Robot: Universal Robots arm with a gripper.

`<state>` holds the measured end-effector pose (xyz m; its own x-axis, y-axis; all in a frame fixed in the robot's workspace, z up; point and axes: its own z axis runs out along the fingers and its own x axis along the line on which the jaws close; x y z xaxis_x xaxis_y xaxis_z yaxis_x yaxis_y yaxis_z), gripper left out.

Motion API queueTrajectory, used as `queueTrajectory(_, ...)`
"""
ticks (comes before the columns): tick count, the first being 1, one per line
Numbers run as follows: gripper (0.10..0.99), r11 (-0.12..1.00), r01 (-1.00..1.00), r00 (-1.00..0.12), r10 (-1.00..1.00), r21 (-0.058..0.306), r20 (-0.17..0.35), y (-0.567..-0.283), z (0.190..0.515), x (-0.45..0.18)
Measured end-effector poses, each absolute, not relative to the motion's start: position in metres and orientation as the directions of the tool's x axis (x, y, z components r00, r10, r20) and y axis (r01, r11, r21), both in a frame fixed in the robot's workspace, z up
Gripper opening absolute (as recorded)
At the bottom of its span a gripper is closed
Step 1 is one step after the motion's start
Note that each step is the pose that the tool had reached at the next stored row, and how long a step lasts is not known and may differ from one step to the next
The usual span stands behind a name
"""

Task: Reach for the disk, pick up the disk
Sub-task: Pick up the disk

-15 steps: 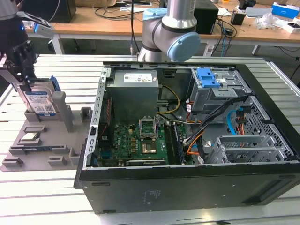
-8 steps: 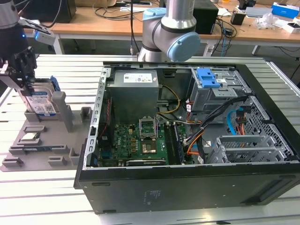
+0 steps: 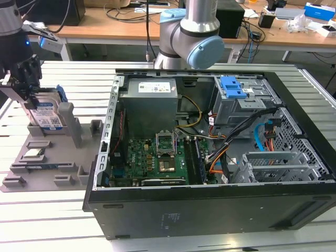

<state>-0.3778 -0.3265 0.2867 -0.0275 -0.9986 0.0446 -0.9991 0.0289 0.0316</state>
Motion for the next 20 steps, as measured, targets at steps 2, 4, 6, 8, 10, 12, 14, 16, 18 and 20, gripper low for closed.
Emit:
queueTrajectory(2,0.4,0.029,-0.999,-0.027,-0.999,0.031,0.045,-0.327,0.287,-0.378)
queueTrajectory(4,0.365,0.029,-0.999,-0.027,-0.999,0.032,0.045,-0.327,0.286,-0.378)
queueTrajectory(6,0.365,0.029,-0.999,-0.027,-0.999,0.032,0.045,-0.327,0.286,-0.378)
queueTrajectory(8,0.365,0.029,-0.999,-0.027,-0.999,0.032,0.045,-0.327,0.286,-0.378)
queueTrajectory(10,0.365,0.029,-0.999,-0.028,-0.999,0.032,0.045,-0.327,0.286,-0.378)
queueTrajectory(12,0.365,0.029,-0.999,-0.027,-0.999,0.032,0.045,-0.327,0.286,-0.378)
queueTrajectory(14,0.365,0.029,-0.999,-0.027,-0.999,0.031,0.045,-0.326,0.291,-0.378)
queueTrajectory(16,0.365,0.029,-0.999,-0.028,-0.999,0.031,0.045,-0.326,0.3,-0.378)
queueTrajectory(18,0.365,0.029,-0.999,-0.027,-0.999,0.031,0.045,-0.325,0.305,-0.378)
queueTrajectory(20,0.365,0.029,-0.999,-0.027,-0.999,0.031,0.045,-0.325,0.309,-0.378)
